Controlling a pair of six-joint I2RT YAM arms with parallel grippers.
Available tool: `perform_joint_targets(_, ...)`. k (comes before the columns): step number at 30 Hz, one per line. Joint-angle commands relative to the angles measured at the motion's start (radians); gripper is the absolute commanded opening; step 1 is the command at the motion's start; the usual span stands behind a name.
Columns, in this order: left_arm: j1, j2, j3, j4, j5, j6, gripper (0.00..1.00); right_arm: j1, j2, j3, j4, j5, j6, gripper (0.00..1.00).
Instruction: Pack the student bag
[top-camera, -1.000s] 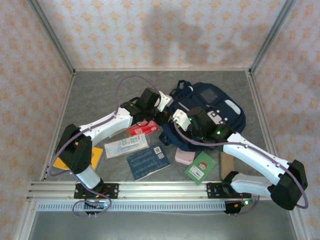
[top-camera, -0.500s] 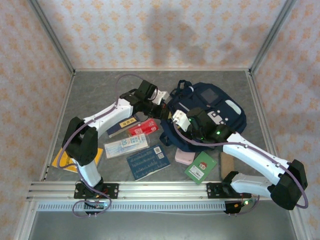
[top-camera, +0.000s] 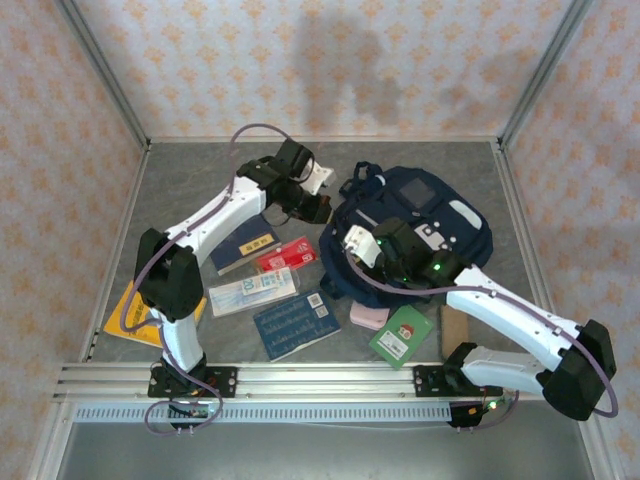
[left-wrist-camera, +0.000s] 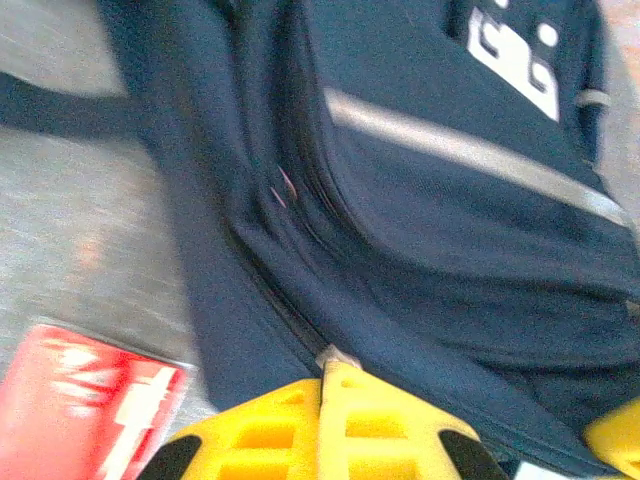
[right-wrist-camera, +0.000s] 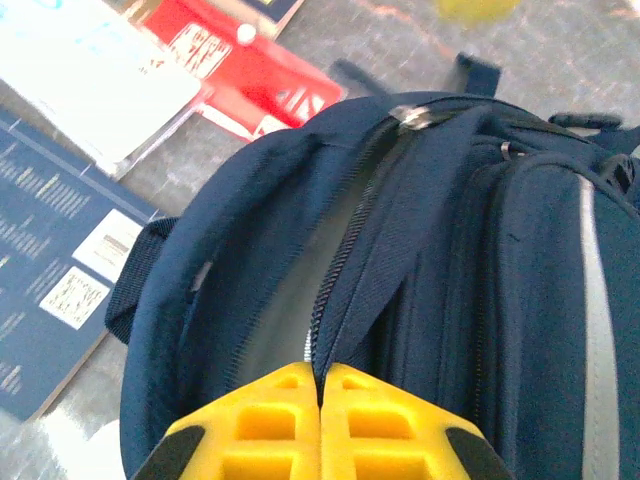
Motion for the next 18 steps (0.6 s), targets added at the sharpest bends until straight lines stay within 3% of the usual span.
perform_joint_targets(1, 0.029, 0.02, 0.059, -0.051, -0.169, 0.095, 0.0, 0.021, -0.042, 0.018, -0.082, -0.035, -0.032, 0.0)
perform_joint_targets(9, 0.027, 0.064, 0.074, -0.003, -0.19, 0.07, 0.01, 0.029, -0.049, 0.025, -0.105, -0.026, -0.041, 0.0)
perform_joint_targets(16, 0.028, -0.029, -0.121, 0.099, -0.073, 0.1, 0.35, 0.032, -0.083, 0.0, -0.211, -0.058, -0.141, 0.0)
perform_joint_targets(18, 0.027, -0.086, -0.205, 0.157, -0.03, 0.118, 0.4, 0.03, -0.086, -0.005, -0.234, -0.057, -0.165, 0.0)
